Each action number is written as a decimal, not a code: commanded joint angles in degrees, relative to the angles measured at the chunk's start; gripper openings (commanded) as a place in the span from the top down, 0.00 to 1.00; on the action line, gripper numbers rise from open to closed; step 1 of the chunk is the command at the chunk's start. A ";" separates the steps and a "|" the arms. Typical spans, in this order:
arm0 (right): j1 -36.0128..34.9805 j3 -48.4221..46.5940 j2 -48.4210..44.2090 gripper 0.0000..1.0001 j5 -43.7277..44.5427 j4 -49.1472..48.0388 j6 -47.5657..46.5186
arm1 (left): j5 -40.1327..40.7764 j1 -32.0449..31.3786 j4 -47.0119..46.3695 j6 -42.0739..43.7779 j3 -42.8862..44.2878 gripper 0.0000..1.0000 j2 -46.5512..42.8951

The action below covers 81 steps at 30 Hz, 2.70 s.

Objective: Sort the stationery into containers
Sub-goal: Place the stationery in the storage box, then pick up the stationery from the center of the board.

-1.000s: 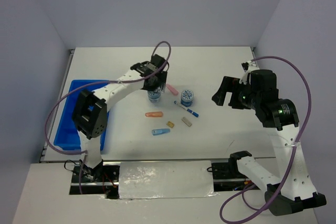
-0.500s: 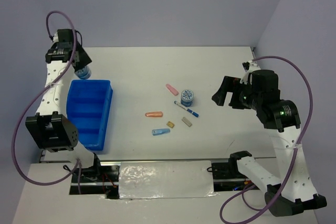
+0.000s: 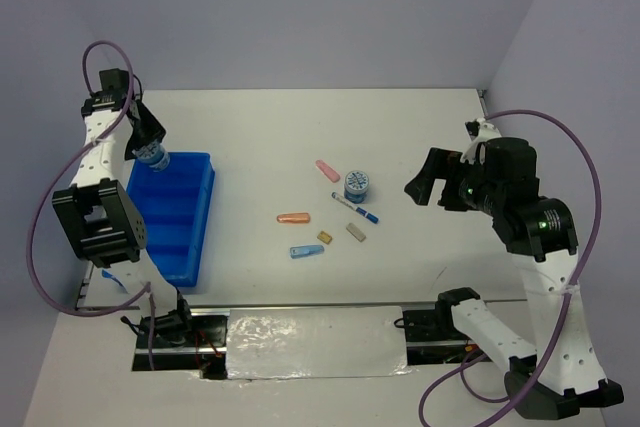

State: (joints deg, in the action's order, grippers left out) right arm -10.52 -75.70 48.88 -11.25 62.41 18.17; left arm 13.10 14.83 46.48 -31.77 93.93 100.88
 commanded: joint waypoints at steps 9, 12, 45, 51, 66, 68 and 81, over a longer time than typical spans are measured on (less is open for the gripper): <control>-0.29 -0.94 -0.11 0.00 0.26 0.25 -0.33 | 0.78 1.52 -2.35 -0.31 0.82 1.00 1.77; -0.37 -1.11 0.25 0.00 -0.09 0.08 -0.33 | 0.87 1.78 -3.32 -0.05 -0.32 1.00 1.86; -0.37 -0.24 1.30 0.00 -1.58 -1.94 1.42 | 0.08 -1.82 -2.71 0.39 -3.40 1.00 -5.69; -0.37 0.38 1.39 0.00 -2.64 -2.73 2.04 | 0.26 -2.00 -2.01 0.30 -3.05 0.98 -5.00; -0.29 0.64 1.30 0.00 -2.64 -2.38 1.51 | 2.98 -1.91 -5.43 0.65 -3.85 0.43 1.77; -0.29 0.38 1.48 0.00 -2.64 -2.21 1.43 | 2.98 -1.91 -5.70 0.48 -3.40 0.32 2.65; -0.29 0.90 1.74 0.00 -0.37 -2.56 2.21 | -0.18 -11.09 -2.18 1.27 4.15 0.01 -2.26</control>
State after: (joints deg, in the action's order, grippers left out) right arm -10.52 -75.26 50.43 -12.80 62.13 20.10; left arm 15.07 10.74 44.14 -31.66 93.23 103.39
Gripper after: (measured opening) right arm 0.997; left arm 0.993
